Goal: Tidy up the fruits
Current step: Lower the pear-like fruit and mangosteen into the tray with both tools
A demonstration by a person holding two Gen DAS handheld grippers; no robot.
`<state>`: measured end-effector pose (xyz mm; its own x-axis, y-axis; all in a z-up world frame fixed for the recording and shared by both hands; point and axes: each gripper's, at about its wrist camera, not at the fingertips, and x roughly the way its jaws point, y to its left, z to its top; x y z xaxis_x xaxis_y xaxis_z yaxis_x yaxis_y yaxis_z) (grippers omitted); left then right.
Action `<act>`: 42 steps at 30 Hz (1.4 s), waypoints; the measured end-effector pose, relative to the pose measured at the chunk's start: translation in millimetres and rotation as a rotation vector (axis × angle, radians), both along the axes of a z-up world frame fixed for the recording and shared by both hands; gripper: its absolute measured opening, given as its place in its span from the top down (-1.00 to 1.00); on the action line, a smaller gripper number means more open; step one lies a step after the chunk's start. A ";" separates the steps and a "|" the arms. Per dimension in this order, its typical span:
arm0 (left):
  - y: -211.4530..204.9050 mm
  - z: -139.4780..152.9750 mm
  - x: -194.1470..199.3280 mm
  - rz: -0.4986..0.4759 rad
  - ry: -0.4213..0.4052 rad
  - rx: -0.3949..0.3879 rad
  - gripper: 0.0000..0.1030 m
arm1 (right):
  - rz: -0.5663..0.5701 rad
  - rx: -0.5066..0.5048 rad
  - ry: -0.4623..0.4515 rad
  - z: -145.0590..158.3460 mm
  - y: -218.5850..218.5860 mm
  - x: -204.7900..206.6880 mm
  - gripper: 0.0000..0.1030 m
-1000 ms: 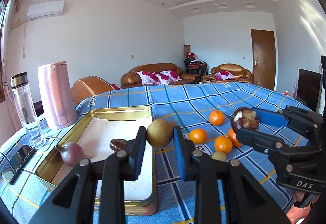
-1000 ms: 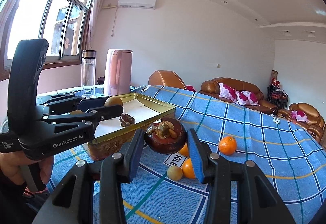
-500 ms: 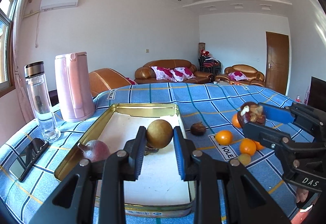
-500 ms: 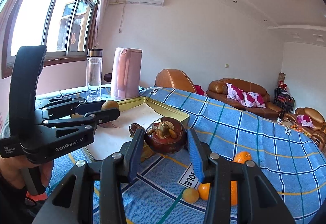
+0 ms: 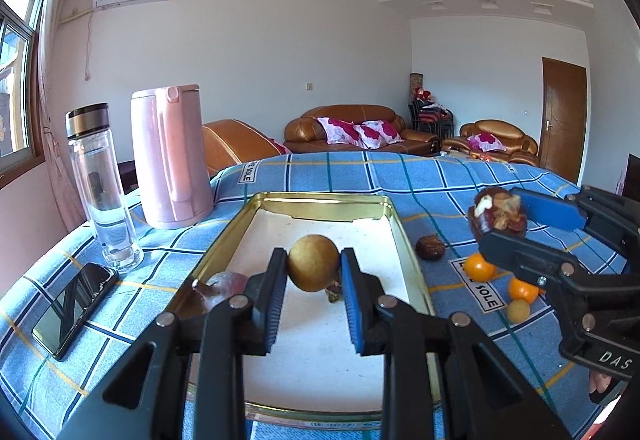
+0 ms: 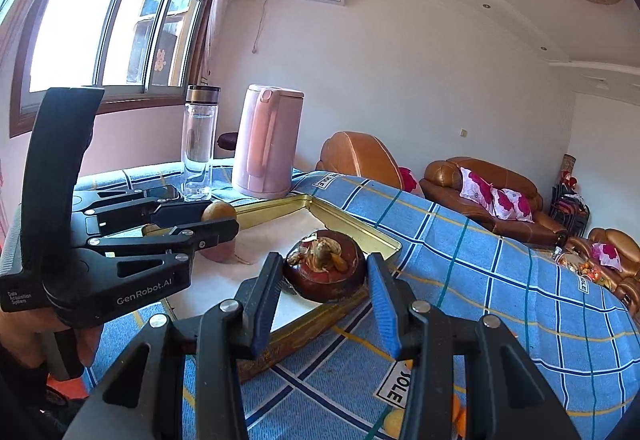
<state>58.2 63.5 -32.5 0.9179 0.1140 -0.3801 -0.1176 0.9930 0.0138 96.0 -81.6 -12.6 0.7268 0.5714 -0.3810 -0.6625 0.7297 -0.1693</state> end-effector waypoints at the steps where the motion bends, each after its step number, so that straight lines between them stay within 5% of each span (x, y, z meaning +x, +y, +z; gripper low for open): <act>1: 0.9 -1.0 1.0 0.003 0.007 0.003 0.45 | 0.004 -0.003 0.002 -0.1 2.6 1.5 0.13; 42: 32.9 -30.5 32.6 0.049 0.198 0.032 0.45 | 0.088 -0.154 0.193 -46.8 73.8 37.0 0.12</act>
<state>90.8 96.4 -63.0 0.8187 0.1712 -0.5480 -0.1574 0.9849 0.0725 133.1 -7.8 -59.5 0.5823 0.5535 -0.5954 -0.7529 0.6435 -0.1380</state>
